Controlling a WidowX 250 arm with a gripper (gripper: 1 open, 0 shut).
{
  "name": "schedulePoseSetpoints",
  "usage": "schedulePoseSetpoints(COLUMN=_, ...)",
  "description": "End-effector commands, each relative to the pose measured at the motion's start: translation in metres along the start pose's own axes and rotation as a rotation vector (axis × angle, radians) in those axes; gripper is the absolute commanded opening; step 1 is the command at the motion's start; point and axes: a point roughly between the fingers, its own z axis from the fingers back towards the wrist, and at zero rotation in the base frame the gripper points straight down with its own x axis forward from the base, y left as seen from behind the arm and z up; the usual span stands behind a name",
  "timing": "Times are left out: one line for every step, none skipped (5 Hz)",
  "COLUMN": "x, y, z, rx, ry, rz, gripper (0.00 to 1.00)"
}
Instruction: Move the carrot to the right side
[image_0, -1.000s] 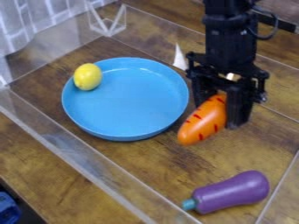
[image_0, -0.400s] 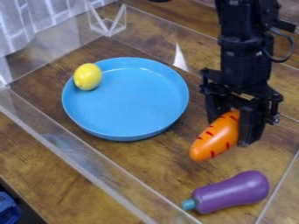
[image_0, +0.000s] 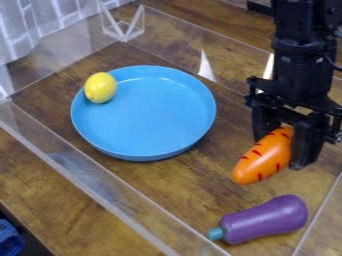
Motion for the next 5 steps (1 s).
schedulePoseSetpoints(x=0.004, y=0.0, z=0.026, rx=0.004, ry=-0.072, rz=0.003, gripper=1.0)
schedulePoseSetpoints(x=0.004, y=0.011, z=0.023, rx=0.004, ry=-0.065, rz=0.036, gripper=1.0)
schedulePoseSetpoints(x=0.003, y=0.022, z=0.023, rx=0.006, ry=-0.06, rz=0.071, gripper=1.0)
schedulePoseSetpoints(x=0.0, y=0.029, z=0.021, rx=0.007, ry=-0.047, rz=0.078, gripper=1.0)
schedulePoseSetpoints(x=-0.004, y=0.037, z=0.02, rx=0.013, ry=-0.037, rz=0.087, gripper=1.0)
